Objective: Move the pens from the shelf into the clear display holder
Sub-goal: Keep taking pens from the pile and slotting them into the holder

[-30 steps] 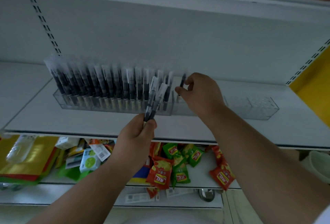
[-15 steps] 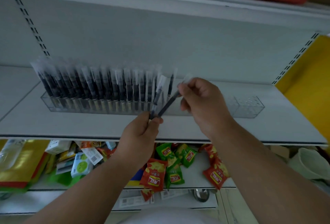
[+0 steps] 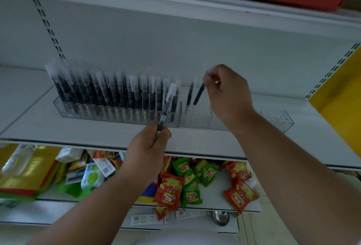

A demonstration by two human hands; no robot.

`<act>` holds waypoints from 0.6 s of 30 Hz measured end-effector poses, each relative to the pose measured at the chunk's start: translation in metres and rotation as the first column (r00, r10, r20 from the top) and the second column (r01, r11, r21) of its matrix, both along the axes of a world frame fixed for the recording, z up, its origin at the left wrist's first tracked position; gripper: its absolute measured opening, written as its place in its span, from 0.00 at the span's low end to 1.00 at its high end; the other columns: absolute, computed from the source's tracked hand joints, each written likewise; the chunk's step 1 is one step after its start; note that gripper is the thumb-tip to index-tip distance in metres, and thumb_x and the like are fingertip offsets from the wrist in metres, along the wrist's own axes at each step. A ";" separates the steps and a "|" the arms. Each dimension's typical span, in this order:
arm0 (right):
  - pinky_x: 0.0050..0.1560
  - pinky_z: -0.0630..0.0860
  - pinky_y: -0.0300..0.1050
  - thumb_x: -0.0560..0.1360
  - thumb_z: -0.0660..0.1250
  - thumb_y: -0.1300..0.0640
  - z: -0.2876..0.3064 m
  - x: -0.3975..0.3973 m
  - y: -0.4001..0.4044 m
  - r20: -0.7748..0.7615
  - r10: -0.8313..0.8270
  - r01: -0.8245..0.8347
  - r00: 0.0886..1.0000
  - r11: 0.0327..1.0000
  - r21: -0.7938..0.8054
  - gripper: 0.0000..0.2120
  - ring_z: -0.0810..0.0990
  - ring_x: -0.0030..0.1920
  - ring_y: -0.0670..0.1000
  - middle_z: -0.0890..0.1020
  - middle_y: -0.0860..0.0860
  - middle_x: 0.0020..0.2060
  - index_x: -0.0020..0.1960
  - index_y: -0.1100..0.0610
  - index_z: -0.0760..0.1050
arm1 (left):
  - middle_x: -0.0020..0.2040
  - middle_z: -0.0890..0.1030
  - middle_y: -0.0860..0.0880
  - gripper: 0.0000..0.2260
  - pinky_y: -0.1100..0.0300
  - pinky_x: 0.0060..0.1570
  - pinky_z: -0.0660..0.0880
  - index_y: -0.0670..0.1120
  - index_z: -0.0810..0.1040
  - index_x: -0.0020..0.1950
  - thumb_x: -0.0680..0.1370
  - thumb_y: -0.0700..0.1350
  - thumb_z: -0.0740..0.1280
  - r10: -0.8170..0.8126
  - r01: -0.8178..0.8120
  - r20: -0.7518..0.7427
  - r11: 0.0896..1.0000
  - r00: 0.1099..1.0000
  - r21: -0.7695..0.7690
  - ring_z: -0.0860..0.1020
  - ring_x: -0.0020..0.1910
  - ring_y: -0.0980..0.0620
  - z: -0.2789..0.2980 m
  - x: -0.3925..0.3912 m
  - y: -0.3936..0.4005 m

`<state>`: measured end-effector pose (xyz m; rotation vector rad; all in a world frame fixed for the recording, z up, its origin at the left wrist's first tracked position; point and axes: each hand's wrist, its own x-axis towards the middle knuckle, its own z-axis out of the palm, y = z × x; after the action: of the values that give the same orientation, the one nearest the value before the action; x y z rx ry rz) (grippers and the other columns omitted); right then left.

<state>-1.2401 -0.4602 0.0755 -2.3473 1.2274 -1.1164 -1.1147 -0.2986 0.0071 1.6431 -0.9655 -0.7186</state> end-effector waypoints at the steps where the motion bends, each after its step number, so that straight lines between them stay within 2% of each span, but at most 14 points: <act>1: 0.45 0.75 0.45 0.80 0.63 0.53 -0.002 0.002 -0.002 -0.023 0.012 -0.012 1.000 1.000 0.011 0.07 0.78 0.42 0.48 0.81 0.48 0.43 0.50 0.55 0.77 | 0.29 0.68 0.47 0.09 0.58 0.25 0.62 0.46 0.75 0.45 0.82 0.47 0.59 -0.004 0.004 0.000 1.000 1.000 0.002 0.63 0.25 0.53 0.000 0.000 0.000; 5: 0.43 0.74 0.45 0.80 0.64 0.52 -0.016 0.010 -0.007 -0.146 0.026 -0.013 0.989 0.996 0.090 0.08 0.78 0.44 0.52 0.81 0.50 0.41 0.48 0.57 0.76 | 0.29 0.68 0.49 0.10 0.56 0.26 0.62 0.47 0.75 0.44 0.82 0.47 0.59 -0.010 0.010 0.017 1.000 1.000 0.011 0.64 0.25 0.53 -0.002 0.000 0.001; 12: 0.46 0.75 0.45 0.79 0.66 0.49 -0.020 0.011 -0.010 -0.207 -0.006 0.044 0.978 0.983 0.177 0.10 0.79 0.46 0.51 0.81 0.50 0.42 0.48 0.56 0.76 | 0.29 0.68 0.49 0.09 0.54 0.28 0.63 0.48 0.75 0.44 0.82 0.48 0.59 -0.035 0.034 0.060 0.999 0.998 0.015 0.64 0.26 0.53 -0.001 0.000 -0.001; 15: 0.44 0.73 0.42 0.77 0.67 0.45 -0.019 0.005 0.001 -0.139 -0.059 0.087 0.989 0.974 0.209 0.13 0.77 0.44 0.48 0.79 0.46 0.42 0.52 0.55 0.76 | 0.30 0.69 0.48 0.10 0.53 0.29 0.63 0.47 0.75 0.45 0.81 0.48 0.58 -0.062 0.061 0.067 0.998 0.996 0.018 0.64 0.26 0.53 0.000 0.001 -0.003; 18: 0.37 0.71 0.39 0.78 0.65 0.43 -0.015 -0.004 0.020 0.016 -0.042 0.035 0.999 0.956 0.292 0.13 0.77 0.38 0.45 0.80 0.46 0.39 0.46 0.53 0.77 | 0.29 0.69 0.49 0.10 0.55 0.29 0.63 0.48 0.75 0.44 0.82 0.47 0.58 -0.096 0.095 0.115 0.995 0.989 0.015 0.65 0.26 0.54 0.000 0.001 -0.009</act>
<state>-1.2440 -0.4404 0.0609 -2.0935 1.3340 -0.8994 -1.1140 -0.3073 0.0066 1.6703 -1.1312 -0.6983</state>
